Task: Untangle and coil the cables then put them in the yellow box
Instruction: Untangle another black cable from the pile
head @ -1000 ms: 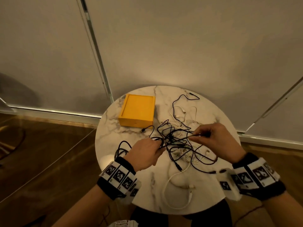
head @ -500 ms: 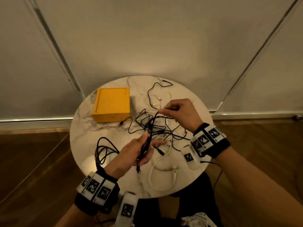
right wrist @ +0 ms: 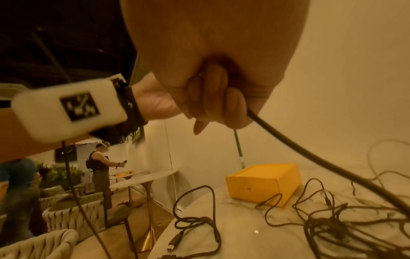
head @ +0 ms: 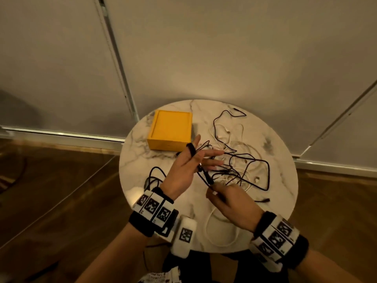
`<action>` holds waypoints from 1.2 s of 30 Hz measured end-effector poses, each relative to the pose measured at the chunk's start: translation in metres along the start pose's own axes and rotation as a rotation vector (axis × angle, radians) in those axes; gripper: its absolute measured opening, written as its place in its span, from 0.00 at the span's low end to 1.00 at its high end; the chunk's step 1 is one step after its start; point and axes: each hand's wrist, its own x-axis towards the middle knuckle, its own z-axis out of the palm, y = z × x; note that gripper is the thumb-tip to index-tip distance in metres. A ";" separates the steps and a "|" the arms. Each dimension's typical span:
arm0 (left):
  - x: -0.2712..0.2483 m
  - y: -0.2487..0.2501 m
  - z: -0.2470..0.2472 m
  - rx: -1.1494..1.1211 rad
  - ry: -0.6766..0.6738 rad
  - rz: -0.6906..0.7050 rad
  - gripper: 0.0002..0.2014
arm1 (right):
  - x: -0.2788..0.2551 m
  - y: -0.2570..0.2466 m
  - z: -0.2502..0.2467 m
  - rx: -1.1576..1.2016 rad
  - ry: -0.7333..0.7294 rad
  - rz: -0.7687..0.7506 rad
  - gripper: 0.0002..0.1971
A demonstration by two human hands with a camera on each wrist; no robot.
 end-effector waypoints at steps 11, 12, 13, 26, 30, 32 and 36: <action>-0.008 -0.017 0.001 0.069 0.278 0.179 0.21 | -0.002 -0.011 -0.008 0.026 -0.178 -0.114 0.14; -0.009 -0.021 -0.001 0.188 0.259 0.167 0.20 | -0.001 -0.013 -0.011 0.013 -0.176 -0.135 0.14; -0.012 -0.025 -0.003 0.334 0.211 0.132 0.18 | 0.000 -0.013 -0.016 -0.003 -0.145 -0.147 0.13; -0.033 -0.004 0.040 0.315 -0.384 -0.315 0.32 | -0.002 -0.006 -0.088 -0.078 0.079 -0.152 0.11; -0.033 0.003 0.038 0.119 -0.433 -0.342 0.27 | 0.007 0.014 -0.069 -0.115 0.147 -0.054 0.04; -0.033 0.009 0.040 0.016 -0.474 -0.352 0.28 | 0.007 0.013 -0.048 -0.051 0.032 -0.049 0.03; -0.031 0.008 0.039 -0.187 -0.454 -0.357 0.29 | 0.005 0.000 -0.019 0.276 -0.040 0.016 0.08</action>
